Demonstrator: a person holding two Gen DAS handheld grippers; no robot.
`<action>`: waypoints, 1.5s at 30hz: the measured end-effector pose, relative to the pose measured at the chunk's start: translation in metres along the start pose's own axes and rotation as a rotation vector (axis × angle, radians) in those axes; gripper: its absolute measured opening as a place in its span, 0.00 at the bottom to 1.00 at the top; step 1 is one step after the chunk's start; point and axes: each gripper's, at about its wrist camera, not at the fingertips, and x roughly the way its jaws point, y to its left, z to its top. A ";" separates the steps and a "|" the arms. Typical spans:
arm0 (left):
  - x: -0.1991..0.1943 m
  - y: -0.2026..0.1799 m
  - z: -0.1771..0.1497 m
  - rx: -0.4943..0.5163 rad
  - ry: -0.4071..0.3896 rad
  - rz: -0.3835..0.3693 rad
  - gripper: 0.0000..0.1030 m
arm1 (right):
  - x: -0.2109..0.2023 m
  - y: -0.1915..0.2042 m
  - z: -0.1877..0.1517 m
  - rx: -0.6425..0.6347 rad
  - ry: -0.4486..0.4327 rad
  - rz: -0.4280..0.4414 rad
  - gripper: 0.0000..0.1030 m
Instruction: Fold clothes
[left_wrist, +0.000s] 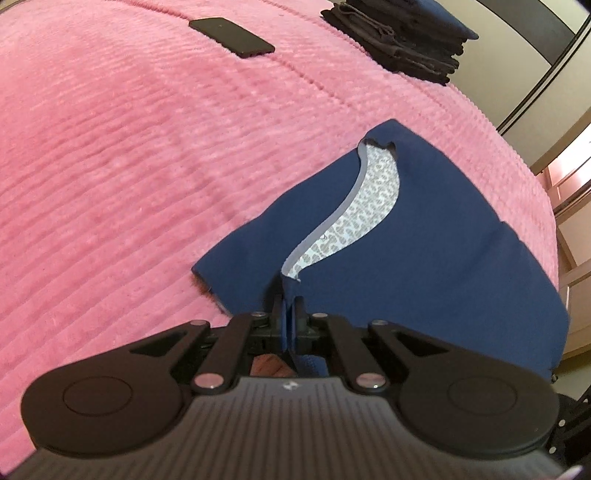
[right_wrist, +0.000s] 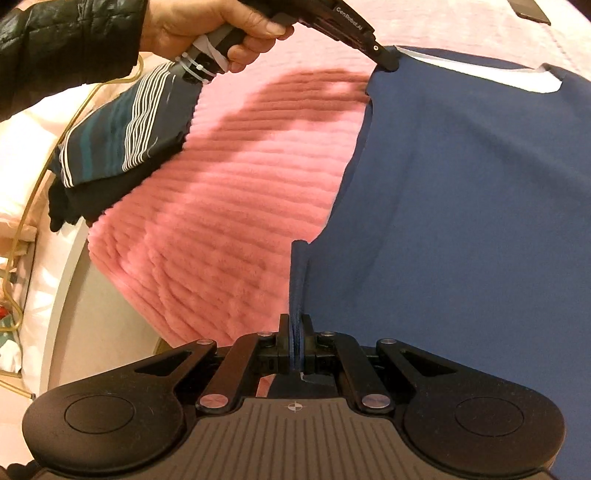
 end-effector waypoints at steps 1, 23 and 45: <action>0.001 0.000 -0.003 -0.004 0.001 0.001 0.01 | 0.003 0.000 -0.001 -0.007 0.001 -0.007 0.01; -0.054 -0.078 -0.120 0.013 -0.249 0.231 0.21 | -0.067 -0.120 -0.051 0.012 -0.343 0.029 0.79; -0.012 -0.384 -0.176 0.406 -0.204 0.277 0.29 | -0.179 -0.235 -0.208 0.319 -0.586 0.097 0.79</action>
